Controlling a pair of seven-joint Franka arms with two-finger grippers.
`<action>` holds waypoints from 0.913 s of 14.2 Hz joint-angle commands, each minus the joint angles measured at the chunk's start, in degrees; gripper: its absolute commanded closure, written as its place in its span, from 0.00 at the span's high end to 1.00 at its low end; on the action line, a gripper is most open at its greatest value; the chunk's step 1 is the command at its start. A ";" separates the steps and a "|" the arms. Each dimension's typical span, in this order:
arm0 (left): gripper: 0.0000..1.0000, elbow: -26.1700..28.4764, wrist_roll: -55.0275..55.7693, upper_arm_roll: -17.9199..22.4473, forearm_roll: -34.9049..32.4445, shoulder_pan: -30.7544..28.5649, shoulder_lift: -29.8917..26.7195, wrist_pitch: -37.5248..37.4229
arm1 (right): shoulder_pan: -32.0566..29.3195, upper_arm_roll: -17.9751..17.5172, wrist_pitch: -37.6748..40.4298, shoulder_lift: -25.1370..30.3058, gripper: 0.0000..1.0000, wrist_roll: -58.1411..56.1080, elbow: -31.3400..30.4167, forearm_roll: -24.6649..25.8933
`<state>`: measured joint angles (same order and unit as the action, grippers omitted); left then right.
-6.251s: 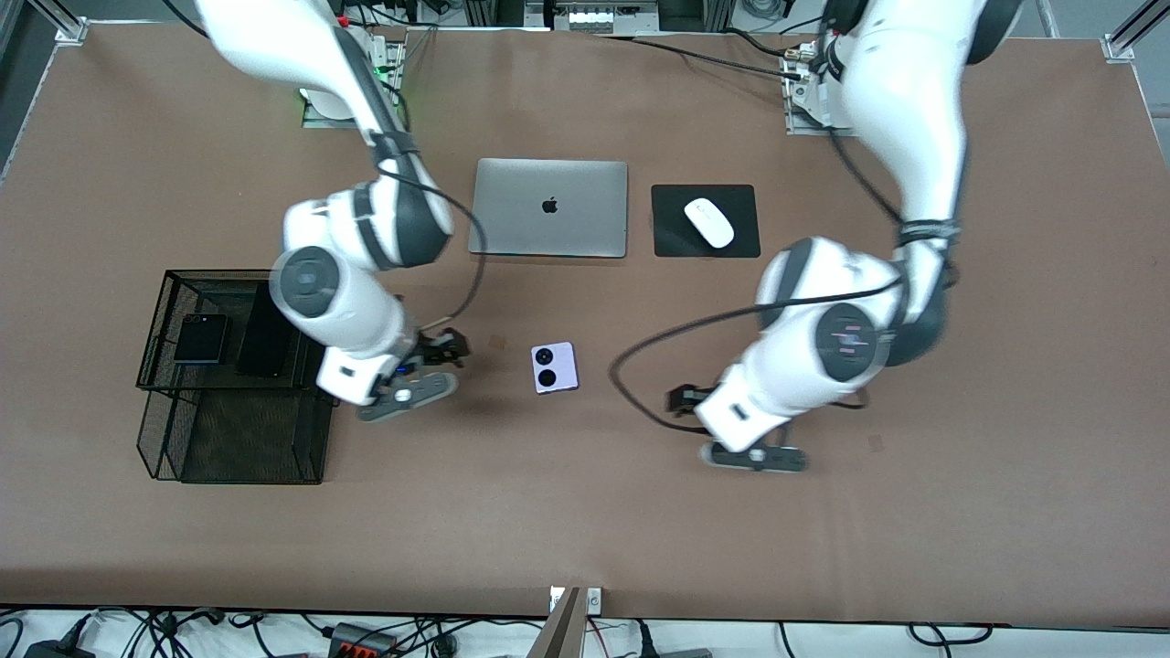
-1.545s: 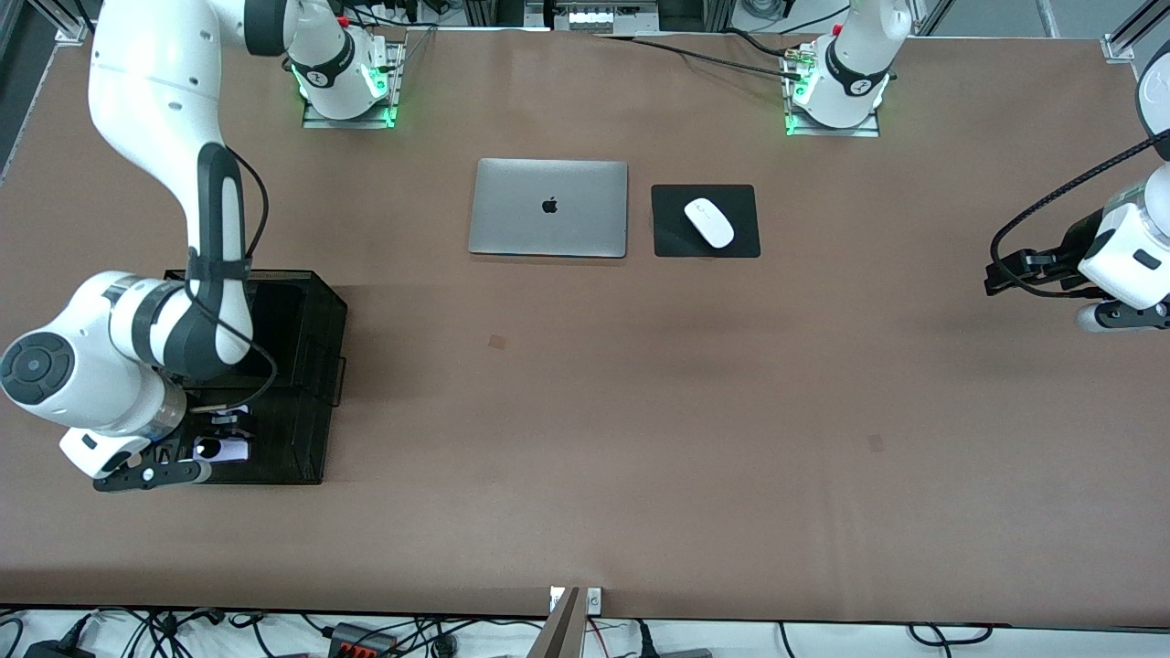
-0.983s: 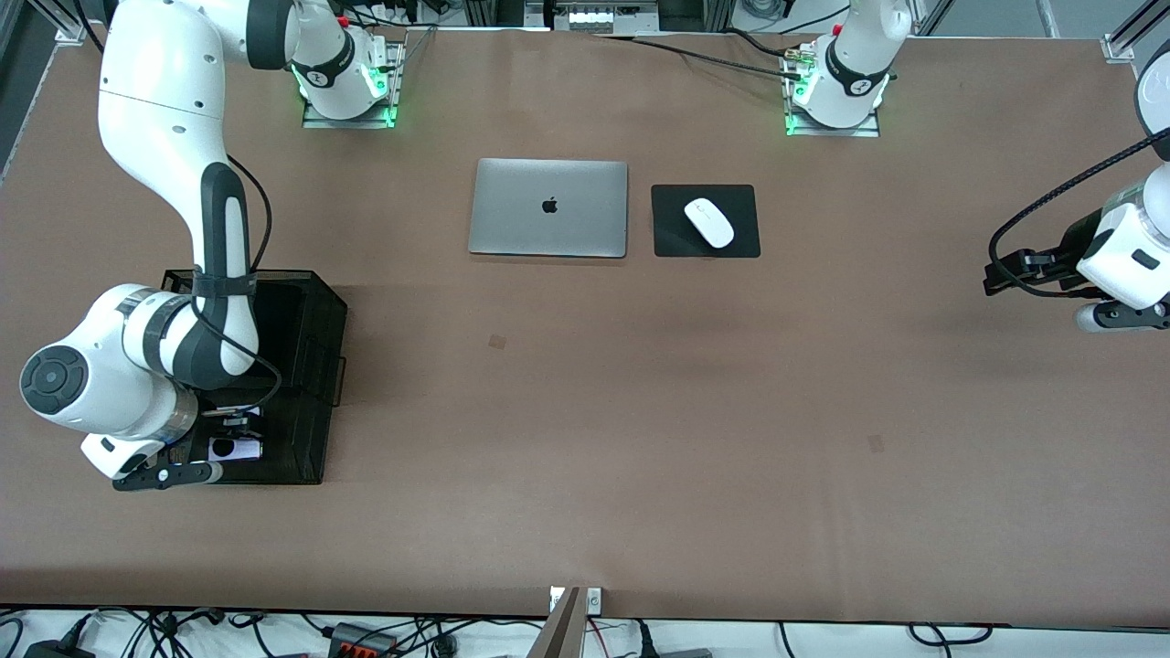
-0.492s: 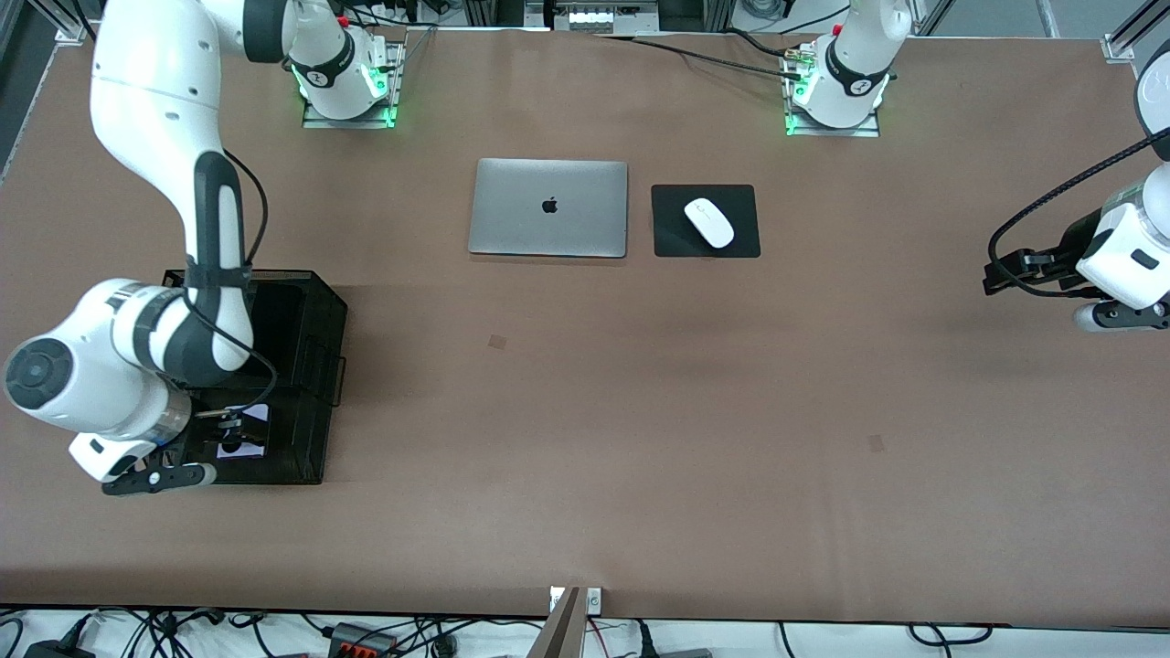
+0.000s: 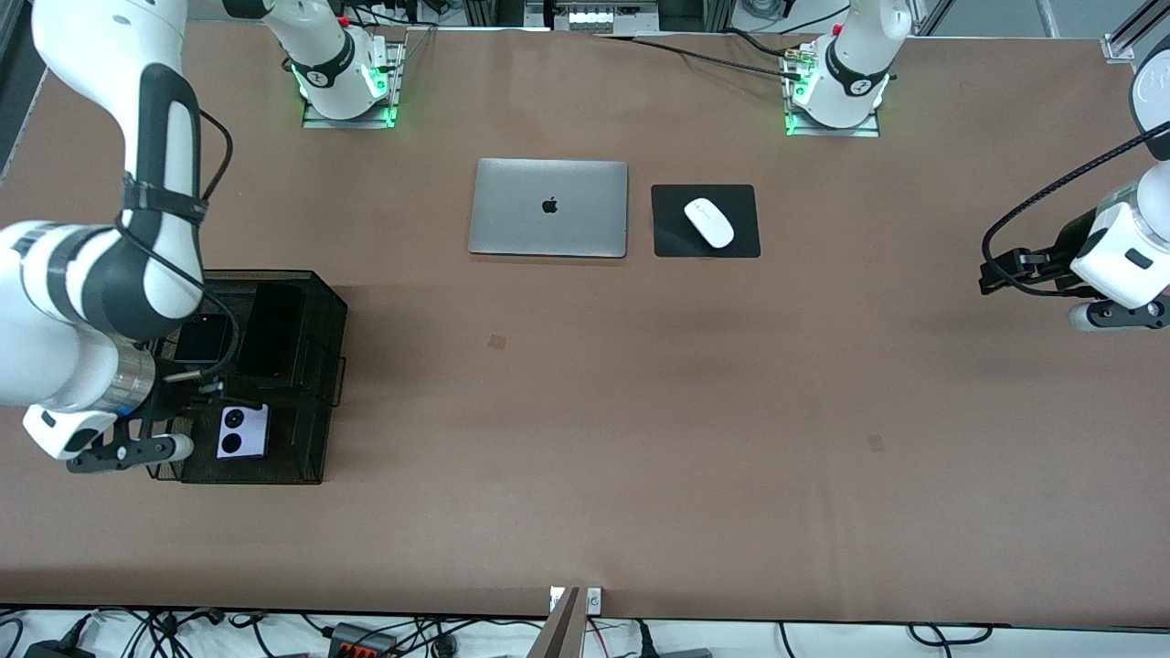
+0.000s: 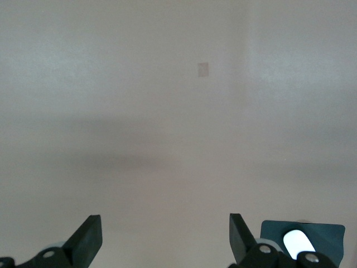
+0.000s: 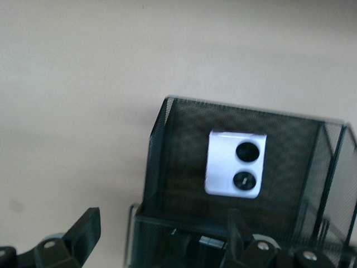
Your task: Place phones with both arms
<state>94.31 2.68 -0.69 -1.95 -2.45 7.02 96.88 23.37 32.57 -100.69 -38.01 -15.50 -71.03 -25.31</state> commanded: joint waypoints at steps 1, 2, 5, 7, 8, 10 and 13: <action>1.00 0.44 -0.22 -0.11 0.45 -0.10 -1.22 -1.34 | 2.02 0.48 6.37 3.19 1.00 7.21 -0.08 1.91; 1.00 0.44 -0.04 -0.11 1.15 -0.02 -1.22 -1.43 | 3.42 0.39 7.87 4.60 1.00 10.63 -0.16 4.37; 1.00 0.44 -0.30 -0.11 1.42 -0.01 -1.22 -1.60 | 5.02 0.39 10.51 7.51 1.00 12.86 -0.08 8.78; 1.00 0.44 -0.57 -0.11 1.42 -0.10 -1.22 -1.69 | 4.23 0.39 10.69 9.52 1.00 12.60 -0.08 8.79; 1.00 0.44 -0.57 -0.11 1.42 -0.10 -1.22 -1.69 | 4.14 0.83 10.69 9.97 1.00 12.60 -0.08 8.96; 1.00 0.44 -0.83 -0.11 1.25 0.07 -1.22 -2.04 | 4.66 2.23 10.78 10.32 1.00 12.60 -0.08 8.87; 1.00 0.44 -0.83 -0.11 1.25 0.16 -1.22 -2.92 | 2.66 0.67 10.26 13.39 1.00 12.95 -0.51 8.79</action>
<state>94.30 2.67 -0.78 -1.34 -2.41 7.00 95.07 27.58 34.98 -90.60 -27.44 -3.30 -70.46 -17.07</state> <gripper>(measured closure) 0.000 0.000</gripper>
